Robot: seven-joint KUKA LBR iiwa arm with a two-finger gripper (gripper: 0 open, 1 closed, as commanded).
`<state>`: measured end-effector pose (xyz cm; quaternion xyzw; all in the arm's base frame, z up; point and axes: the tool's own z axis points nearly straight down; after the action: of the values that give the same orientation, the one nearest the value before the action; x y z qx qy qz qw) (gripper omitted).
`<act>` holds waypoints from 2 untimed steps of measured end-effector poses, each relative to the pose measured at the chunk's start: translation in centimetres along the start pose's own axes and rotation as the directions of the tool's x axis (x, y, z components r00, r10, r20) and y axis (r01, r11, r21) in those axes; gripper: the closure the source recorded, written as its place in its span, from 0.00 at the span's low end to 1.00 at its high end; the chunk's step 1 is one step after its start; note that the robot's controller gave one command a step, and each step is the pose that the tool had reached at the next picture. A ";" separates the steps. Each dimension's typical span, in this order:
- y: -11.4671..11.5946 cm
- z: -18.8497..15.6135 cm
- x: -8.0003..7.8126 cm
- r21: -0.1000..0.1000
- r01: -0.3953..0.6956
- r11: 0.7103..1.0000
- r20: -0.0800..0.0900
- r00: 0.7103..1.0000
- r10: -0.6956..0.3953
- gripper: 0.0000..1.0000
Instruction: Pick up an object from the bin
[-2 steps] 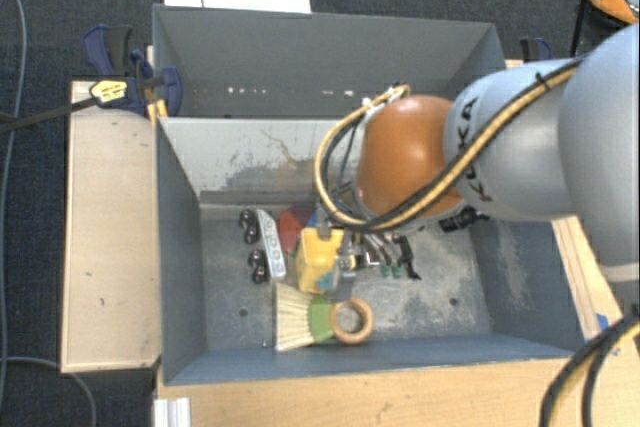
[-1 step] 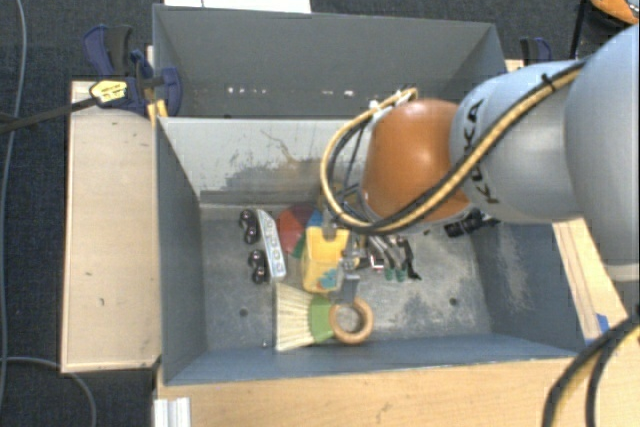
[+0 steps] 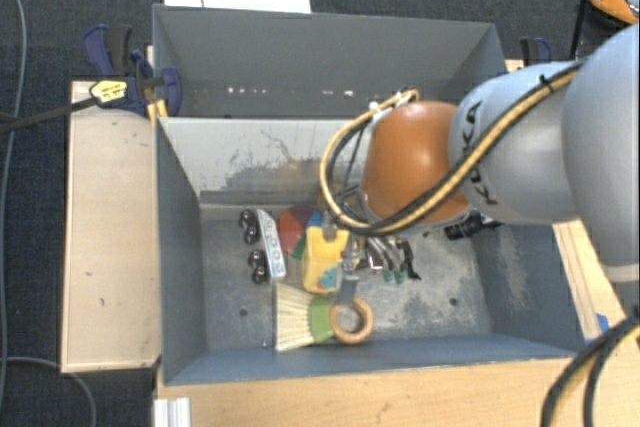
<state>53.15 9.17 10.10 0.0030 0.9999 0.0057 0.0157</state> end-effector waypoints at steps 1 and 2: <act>-1.6 1.8 -0.8 -0.002 -0.010 1.000 -0.002 1.000 0.010 0.00; -2.6 2.3 -1.7 0.001 0.171 0.985 0.005 0.985 -0.171 1.00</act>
Offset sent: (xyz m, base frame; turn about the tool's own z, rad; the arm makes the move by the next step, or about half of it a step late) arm 0.0160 -0.0255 -0.0247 -0.1738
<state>54.91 6.59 7.81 -0.0828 0.9964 0.0043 0.0189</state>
